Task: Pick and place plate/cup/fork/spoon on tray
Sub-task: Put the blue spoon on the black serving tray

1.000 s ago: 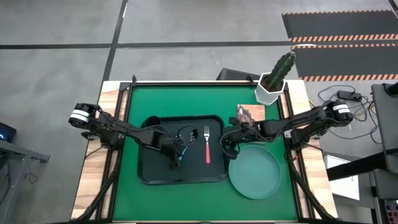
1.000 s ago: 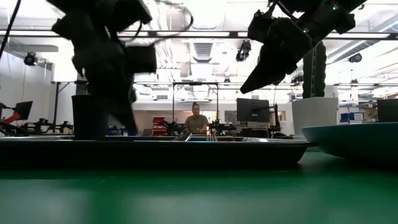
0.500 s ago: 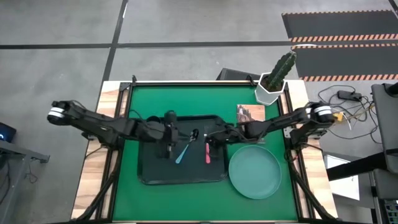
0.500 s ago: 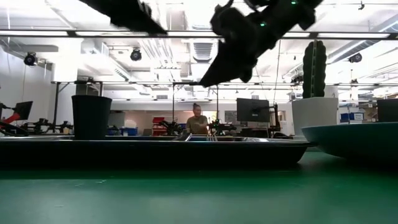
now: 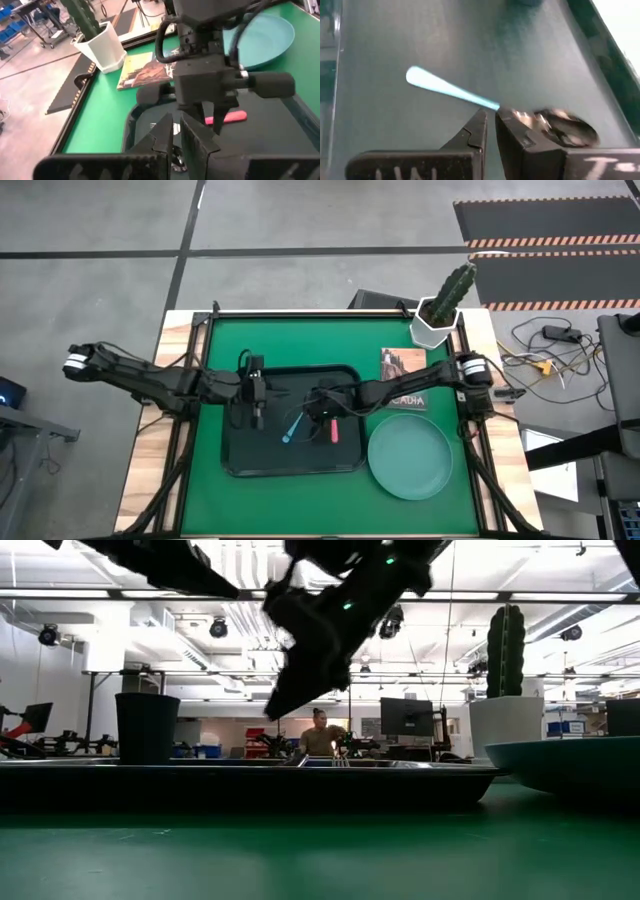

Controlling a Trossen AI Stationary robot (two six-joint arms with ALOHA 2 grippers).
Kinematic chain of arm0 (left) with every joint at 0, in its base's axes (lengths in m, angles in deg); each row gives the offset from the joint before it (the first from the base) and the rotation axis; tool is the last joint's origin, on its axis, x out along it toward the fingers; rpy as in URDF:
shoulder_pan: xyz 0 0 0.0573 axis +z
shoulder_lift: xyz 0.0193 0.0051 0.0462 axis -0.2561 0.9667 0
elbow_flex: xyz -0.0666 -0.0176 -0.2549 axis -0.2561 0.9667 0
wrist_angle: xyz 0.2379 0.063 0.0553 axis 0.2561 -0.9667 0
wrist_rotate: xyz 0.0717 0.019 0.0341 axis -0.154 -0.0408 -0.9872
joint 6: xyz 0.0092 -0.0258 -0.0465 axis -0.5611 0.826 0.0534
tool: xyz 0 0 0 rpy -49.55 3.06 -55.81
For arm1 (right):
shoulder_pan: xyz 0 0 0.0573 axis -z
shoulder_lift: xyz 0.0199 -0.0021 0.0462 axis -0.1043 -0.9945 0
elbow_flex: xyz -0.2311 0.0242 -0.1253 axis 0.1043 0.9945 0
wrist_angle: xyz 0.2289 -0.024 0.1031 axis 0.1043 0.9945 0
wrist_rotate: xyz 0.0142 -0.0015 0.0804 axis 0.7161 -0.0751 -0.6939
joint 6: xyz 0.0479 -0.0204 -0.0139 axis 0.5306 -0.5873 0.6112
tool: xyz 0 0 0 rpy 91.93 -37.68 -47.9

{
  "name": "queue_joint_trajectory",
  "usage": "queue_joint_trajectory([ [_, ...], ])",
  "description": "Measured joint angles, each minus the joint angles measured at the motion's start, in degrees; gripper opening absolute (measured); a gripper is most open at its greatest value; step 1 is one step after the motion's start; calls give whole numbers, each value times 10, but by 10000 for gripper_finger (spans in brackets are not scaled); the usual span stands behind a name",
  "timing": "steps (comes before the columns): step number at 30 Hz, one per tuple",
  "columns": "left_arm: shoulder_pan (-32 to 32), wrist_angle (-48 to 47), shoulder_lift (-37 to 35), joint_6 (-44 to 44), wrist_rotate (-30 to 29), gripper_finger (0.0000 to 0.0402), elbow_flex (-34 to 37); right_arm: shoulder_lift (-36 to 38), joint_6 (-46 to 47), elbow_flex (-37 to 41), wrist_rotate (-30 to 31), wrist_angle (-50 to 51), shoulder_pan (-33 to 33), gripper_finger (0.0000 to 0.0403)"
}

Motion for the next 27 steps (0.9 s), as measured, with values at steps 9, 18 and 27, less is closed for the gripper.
queue_joint_trajectory([
  [9,0,9,-20,0,-9,17,18,-108,-13,-101,4,-6,0,27],
  [18,0,13,-27,0,-9,17,18,-163,-24,-166,0,66,0,27],
  [27,0,11,-27,0,-9,17,18,-158,-31,-173,1,142,0,27],
])
